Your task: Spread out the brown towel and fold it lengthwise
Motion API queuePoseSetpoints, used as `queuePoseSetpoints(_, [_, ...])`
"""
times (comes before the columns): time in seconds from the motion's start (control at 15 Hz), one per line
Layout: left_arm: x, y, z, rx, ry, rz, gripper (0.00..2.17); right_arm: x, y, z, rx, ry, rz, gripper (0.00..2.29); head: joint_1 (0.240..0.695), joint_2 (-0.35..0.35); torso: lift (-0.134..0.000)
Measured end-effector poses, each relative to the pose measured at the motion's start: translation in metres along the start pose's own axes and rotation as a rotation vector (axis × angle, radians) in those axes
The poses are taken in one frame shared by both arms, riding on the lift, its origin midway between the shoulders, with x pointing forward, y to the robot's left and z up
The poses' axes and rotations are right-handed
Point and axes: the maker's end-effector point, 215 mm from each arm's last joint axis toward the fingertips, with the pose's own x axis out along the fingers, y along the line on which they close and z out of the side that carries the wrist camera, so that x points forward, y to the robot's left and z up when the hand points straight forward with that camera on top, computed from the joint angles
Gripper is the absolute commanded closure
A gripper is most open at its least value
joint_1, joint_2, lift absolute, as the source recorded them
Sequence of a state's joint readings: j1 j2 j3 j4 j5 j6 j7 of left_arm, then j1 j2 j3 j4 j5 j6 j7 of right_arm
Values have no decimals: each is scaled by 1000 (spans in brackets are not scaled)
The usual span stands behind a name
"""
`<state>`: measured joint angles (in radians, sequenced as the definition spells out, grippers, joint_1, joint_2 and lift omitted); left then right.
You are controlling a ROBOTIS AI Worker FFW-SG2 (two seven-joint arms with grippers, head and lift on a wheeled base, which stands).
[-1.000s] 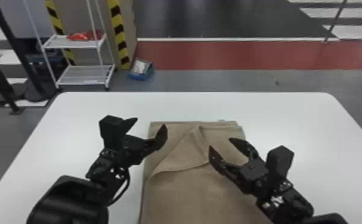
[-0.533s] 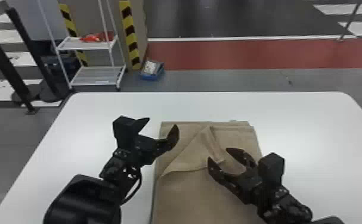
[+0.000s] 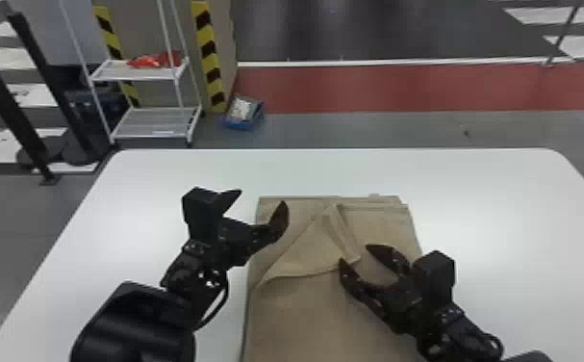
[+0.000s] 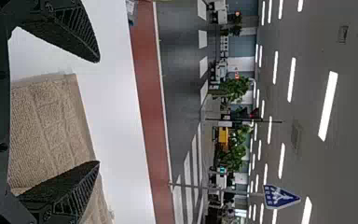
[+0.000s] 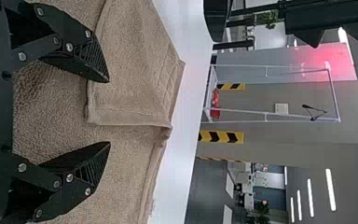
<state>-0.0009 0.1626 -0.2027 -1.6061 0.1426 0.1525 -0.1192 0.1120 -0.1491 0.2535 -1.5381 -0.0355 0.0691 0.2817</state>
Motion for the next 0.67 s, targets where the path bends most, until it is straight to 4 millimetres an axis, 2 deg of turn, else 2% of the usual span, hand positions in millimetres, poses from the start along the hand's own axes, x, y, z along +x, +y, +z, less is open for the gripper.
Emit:
queuePoseSetpoints(0.2, [1,-3,-2,-4,3,-8,107,0,-3,-3,2,16,-4,586,695,53,-125])
queuePoseSetpoints(0.47, [1,-4,-4,-6,7,-9,107,0,-3,-1,-1,22,-5,589,695,51,-125])
queuePoseSetpoints(0.6, [2,-5,-3,-4,5,-10,107,0,-2,0,-1,22,-4,829,695,51,-125])
queuePoseSetpoints(0.67, [2,-5,-2,-3,5,-12,107,0,-2,-2,0,27,-4,829,695,50,-125])
